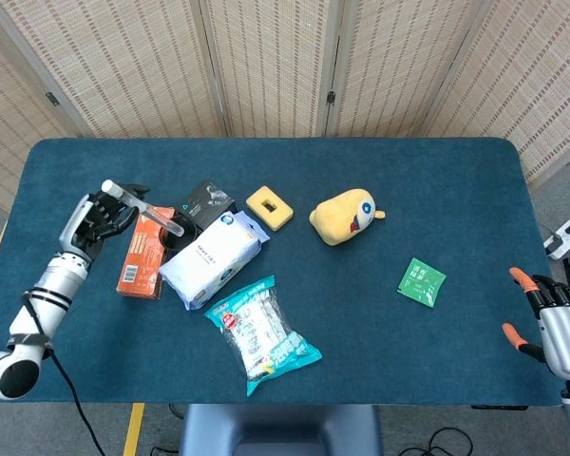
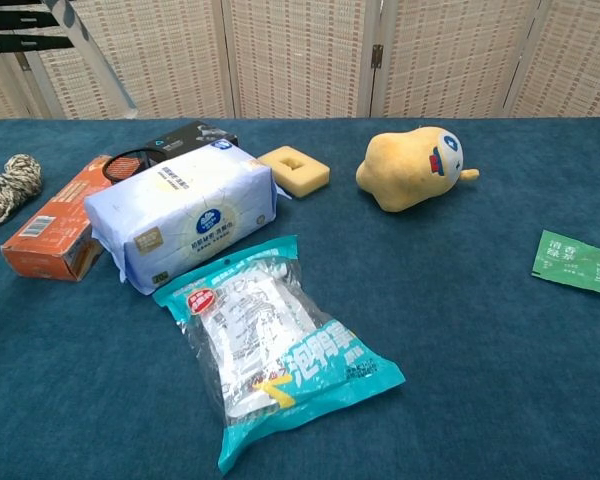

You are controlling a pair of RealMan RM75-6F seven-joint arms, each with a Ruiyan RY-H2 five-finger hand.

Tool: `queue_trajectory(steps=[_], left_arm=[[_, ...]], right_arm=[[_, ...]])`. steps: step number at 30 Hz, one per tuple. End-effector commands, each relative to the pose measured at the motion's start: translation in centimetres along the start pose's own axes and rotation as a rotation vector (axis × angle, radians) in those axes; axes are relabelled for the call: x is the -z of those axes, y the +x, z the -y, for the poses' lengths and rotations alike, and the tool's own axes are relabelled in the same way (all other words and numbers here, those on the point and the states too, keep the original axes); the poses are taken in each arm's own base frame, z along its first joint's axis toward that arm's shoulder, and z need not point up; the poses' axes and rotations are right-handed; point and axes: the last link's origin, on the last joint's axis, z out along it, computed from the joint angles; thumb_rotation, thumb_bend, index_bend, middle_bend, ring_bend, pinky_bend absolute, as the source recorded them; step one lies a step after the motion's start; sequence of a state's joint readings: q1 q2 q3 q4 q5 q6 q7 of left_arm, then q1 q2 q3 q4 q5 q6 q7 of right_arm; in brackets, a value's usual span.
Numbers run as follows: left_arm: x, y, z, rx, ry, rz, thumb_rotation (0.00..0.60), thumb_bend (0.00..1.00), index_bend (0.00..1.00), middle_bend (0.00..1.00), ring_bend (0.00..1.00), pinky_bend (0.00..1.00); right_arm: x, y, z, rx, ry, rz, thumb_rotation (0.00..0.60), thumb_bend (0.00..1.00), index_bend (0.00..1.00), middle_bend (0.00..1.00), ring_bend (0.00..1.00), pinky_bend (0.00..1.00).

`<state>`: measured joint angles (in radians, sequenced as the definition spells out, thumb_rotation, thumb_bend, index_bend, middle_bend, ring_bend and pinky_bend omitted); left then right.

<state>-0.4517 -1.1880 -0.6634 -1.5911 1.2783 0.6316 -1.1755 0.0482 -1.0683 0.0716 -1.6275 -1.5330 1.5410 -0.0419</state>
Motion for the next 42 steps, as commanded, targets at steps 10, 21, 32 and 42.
queue_trajectory(steps=[10,21,32,42], left_arm=[[2.2,0.9,1.7,-0.95,-0.065,0.004,0.6,0.48,0.6,0.38,0.26,0.19],[1.6,-0.9,-0.5,-0.091,-0.019,0.001,0.6,0.48,0.61,0.4,0.27,0.18],[0.9,1.3,0.4,-0.239,-0.018,0.07,0.6,0.48,0.61,0.39,0.26,0.17],[1.0,1.6,1.5,-0.761,-0.032,0.038,0.6,0.48,0.61,0.37,0.24,0.15]], right_arm=[[0.5,0.0,-0.3,-0.006,-0.014,-0.004,0.6,0.18,0.15,0.27,0.17,0.23],[0.5,-0.2,-0.6,-0.01,-0.022,-0.002,0.6,0.18,0.15,0.27,0.17,0.23],[0.3,-0.3,-0.6,-0.012,-0.023,0.001,0.6,0.18,0.15,0.27,0.17,0.23],[0.3,-0.3,-0.7,-0.013,-0.025,0.0,0.6,0.18,0.15,0.27,0.17,0.23]])
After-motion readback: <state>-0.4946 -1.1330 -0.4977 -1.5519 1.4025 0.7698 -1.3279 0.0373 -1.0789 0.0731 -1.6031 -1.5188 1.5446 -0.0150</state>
